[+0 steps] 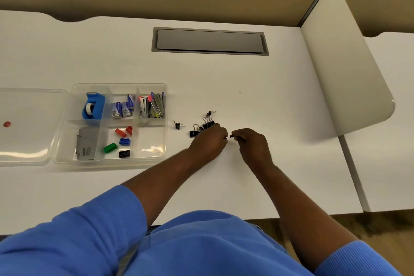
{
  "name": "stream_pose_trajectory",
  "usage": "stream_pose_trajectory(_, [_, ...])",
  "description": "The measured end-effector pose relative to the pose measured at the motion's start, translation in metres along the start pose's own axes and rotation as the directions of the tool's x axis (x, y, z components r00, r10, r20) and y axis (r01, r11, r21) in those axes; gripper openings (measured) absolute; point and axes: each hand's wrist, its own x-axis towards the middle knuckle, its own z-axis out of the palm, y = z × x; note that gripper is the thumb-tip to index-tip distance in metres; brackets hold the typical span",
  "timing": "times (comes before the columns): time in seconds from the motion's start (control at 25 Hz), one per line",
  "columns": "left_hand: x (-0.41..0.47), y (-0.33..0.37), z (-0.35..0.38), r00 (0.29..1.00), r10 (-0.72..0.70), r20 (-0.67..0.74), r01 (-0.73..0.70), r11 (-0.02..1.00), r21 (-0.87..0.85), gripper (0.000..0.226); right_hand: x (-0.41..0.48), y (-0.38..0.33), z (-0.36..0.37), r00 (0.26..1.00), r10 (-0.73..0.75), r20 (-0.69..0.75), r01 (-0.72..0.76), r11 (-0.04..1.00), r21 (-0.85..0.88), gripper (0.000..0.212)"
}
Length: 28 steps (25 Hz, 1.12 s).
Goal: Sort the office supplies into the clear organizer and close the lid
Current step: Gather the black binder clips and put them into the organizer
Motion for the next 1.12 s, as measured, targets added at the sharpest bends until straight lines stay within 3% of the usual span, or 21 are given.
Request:
stream_pose_trajectory(0.28, [-0.051, -0.053, -0.086, 0.953, -0.108, -0.282, 0.095, 0.994, -0.061, 0.019, 0.029, -0.092, 0.04, 0.988, -0.143, 0.051, 0.131, 0.973, 0.189, 0.025])
stream_pose_trajectory(0.4, [-0.083, -0.088, -0.108, 0.902, -0.278, -0.331, 0.241, 0.959, -0.149, 0.015, 0.028, -0.134, 0.067, 0.971, -0.152, 0.183, 0.12, 0.977, 0.175, 0.025])
stream_pose_trajectory(0.52, [-0.11, -0.113, -0.121, 0.846, -0.462, -0.264, 0.37, 0.868, -0.332, 0.012, 0.022, -0.172, 0.094, 0.943, -0.094, 0.318, 0.045, 0.986, 0.158, 0.021])
stream_pose_trajectory(0.64, [-0.122, -0.121, -0.128, 0.829, -0.537, -0.157, 0.421, 0.783, -0.458, 0.011, 0.018, -0.196, 0.11, 0.934, 0.019, 0.356, -0.088, 0.98, 0.178, 0.015])
stream_pose_trajectory(0.84, [-0.134, -0.131, -0.139, 0.818, -0.572, -0.056, 0.442, 0.688, -0.575, 0.013, 0.011, -0.214, 0.122, 0.949, 0.04, 0.312, -0.061, 0.997, 0.057, 0.014])
stream_pose_trajectory(1.0, [-0.138, -0.137, -0.146, 0.772, -0.633, 0.058, 0.45, 0.48, -0.753, 0.029, 0.004, -0.219, 0.125, 0.963, 0.064, 0.263, -0.082, 0.995, 0.056, 0.01])
stream_pose_trajectory(1.12, [-0.136, -0.141, -0.145, 0.781, -0.621, 0.07, 0.44, 0.466, -0.768, 0.043, -0.002, -0.215, 0.123, 0.972, 0.056, 0.226, -0.08, 0.992, 0.096, 0.011])
